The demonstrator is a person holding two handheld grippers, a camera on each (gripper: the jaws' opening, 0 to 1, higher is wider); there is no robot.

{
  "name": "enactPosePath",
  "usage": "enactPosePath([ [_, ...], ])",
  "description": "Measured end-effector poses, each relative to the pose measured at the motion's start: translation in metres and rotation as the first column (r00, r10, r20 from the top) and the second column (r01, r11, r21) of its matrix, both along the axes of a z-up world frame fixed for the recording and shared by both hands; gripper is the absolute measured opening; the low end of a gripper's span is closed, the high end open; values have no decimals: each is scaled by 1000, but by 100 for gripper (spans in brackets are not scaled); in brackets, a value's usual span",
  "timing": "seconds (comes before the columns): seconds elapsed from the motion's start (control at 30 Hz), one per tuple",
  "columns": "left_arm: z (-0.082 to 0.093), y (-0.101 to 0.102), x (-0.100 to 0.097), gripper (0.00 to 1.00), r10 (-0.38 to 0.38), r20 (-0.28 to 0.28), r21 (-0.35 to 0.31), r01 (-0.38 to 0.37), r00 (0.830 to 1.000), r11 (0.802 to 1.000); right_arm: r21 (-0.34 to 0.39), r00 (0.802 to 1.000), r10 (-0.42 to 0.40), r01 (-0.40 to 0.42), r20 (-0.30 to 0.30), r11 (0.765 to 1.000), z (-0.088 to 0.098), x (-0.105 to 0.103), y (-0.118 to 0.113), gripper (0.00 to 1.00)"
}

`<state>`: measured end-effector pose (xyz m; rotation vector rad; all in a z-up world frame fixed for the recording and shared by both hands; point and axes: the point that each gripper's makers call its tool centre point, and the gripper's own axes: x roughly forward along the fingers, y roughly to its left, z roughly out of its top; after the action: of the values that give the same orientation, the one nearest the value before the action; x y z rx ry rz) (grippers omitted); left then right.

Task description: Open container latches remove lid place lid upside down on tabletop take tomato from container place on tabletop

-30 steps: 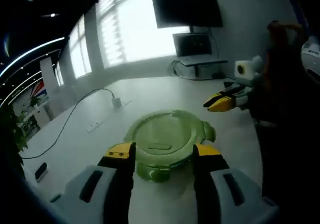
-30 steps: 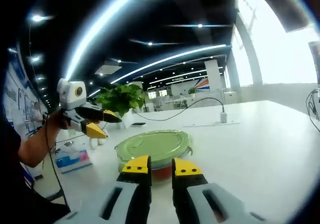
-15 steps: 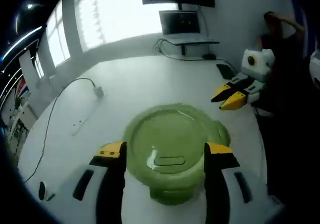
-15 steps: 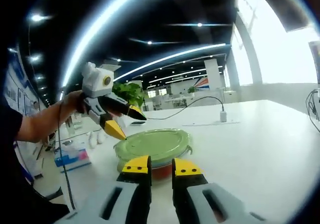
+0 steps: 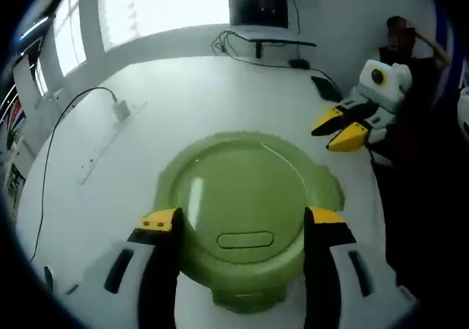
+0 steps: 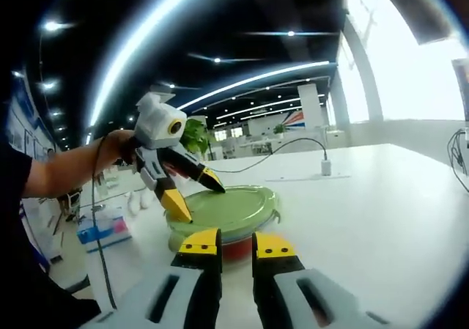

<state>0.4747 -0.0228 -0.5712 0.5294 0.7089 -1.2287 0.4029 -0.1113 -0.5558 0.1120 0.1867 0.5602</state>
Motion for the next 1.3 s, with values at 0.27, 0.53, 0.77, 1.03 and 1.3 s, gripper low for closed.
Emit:
enactPosePath([
  [0.27, -7, -9, -3, 71, -45, -48, 211, 54, 998, 976, -5, 1000, -1, 1, -3, 1000, -1, 2, -3, 12],
  [0.53, -8, -12, -1, 71, -37, -89, 360, 67, 995, 930, 15, 1000, -22, 22, -3, 1000, -1, 4, -11, 12],
  [0.77, -10, -12, -5, 71, -30, -126, 481, 88, 992, 873, 20, 1000, -13, 13, -10, 1000, -5, 4, -12, 12],
  [1.03, -11, -8, -8, 68, -33, -131, 550, 100, 991, 829, 85, 999, -19, 22, -37, 996, -6, 7, -19, 12],
  [1.3, -12, -6, -12, 68, -31, -142, 578, 108, 989, 809, 142, 996, -16, 28, -90, 989, -11, 6, -15, 12],
])
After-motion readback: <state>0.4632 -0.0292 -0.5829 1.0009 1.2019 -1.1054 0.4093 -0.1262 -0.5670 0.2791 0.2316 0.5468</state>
